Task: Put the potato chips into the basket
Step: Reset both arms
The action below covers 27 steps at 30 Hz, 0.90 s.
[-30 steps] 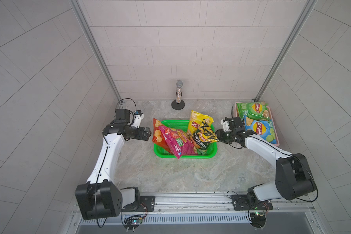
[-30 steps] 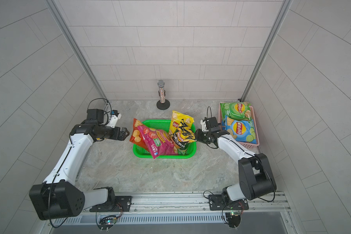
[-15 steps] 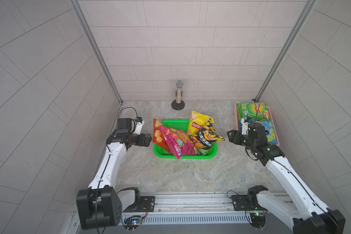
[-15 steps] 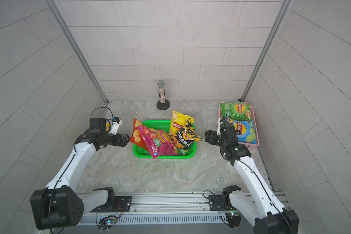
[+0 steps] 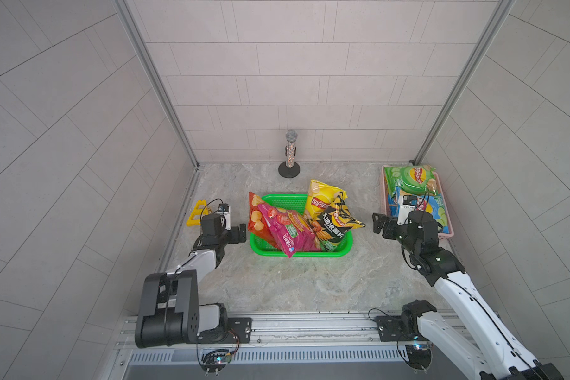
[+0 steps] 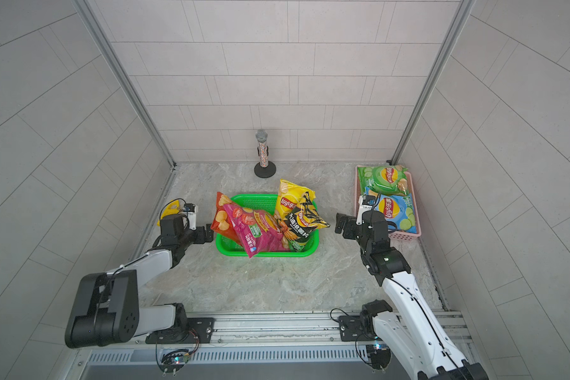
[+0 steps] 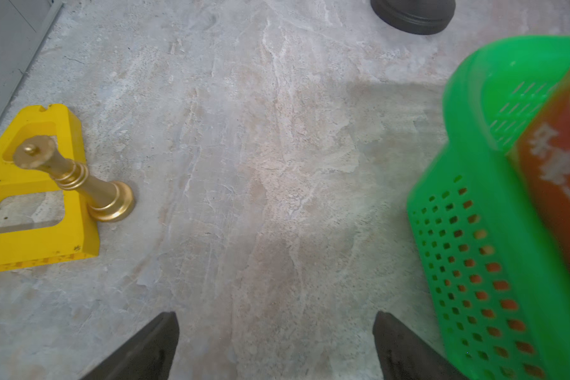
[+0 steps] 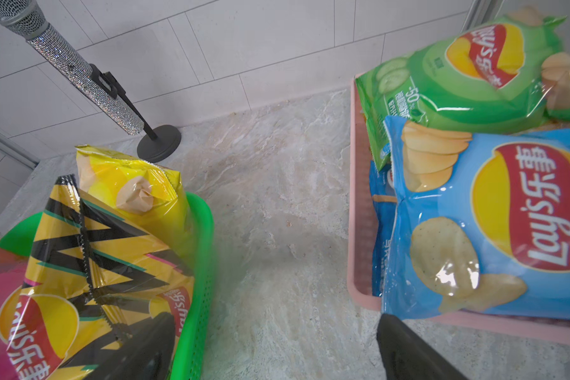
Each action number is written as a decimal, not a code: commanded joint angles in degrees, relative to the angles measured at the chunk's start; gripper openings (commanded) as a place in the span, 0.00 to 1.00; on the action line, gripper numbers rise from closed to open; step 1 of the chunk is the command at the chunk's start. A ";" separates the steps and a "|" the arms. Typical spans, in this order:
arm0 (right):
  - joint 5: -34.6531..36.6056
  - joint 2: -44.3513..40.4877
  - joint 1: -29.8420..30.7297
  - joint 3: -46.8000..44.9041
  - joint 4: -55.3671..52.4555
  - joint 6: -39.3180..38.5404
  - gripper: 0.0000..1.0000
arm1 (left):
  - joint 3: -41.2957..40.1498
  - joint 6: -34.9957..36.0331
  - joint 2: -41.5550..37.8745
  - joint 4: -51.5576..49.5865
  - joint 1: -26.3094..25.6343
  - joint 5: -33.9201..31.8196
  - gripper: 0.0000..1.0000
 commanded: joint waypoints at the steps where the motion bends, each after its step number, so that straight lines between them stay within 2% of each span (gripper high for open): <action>1: 4.52 -0.56 0.04 -3.27 6.22 -4.05 1.00 | -1.67 -3.66 2.55 19.32 0.37 -1.83 1.00; 3: 5.33 -0.61 0.03 -6.04 11.28 -6.63 1.00 | -2.56 -2.85 6.47 24.35 0.00 -1.15 1.00; 5: 5.35 0.20 -0.01 -9.07 16.56 -9.67 1.00 | -3.08 -3.76 8.90 27.58 -0.66 -4.24 1.00; 9: 5.36 5.78 -1.07 -13.53 28.10 -14.48 1.00 | -1.55 -3.70 11.99 27.33 -2.96 -11.22 1.00; 11: 3.60 10.23 -2.55 -15.55 35.90 -15.27 1.00 | 0.68 -2.40 10.49 20.21 -5.18 -14.93 1.00; 12: 2.68 12.32 -3.40 -16.58 39.82 -15.53 1.00 | 0.83 -2.23 11.03 21.28 -5.77 -16.18 1.00; 15: 0.29 21.13 -5.94 -18.86 51.37 -17.63 1.00 | 0.76 -2.30 10.86 21.06 -5.77 -16.38 1.00; 20: -3.25 32.47 -9.75 -19.06 61.86 -17.87 1.00 | 0.78 -2.30 10.77 20.79 -5.82 -16.35 1.00; 22: -4.55 33.10 -10.36 -17.72 59.77 -19.59 1.00 | 0.78 -2.35 10.79 20.88 -5.82 -16.35 1.00; 24: -3.42 36.14 -10.73 -17.79 62.78 -19.17 1.00 | 0.78 -2.33 10.83 20.88 -5.82 -16.36 1.00; 27: -5.77 47.01 -11.06 -20.11 79.72 -19.04 1.00 | 0.78 -2.36 10.80 20.88 -5.74 -16.35 1.00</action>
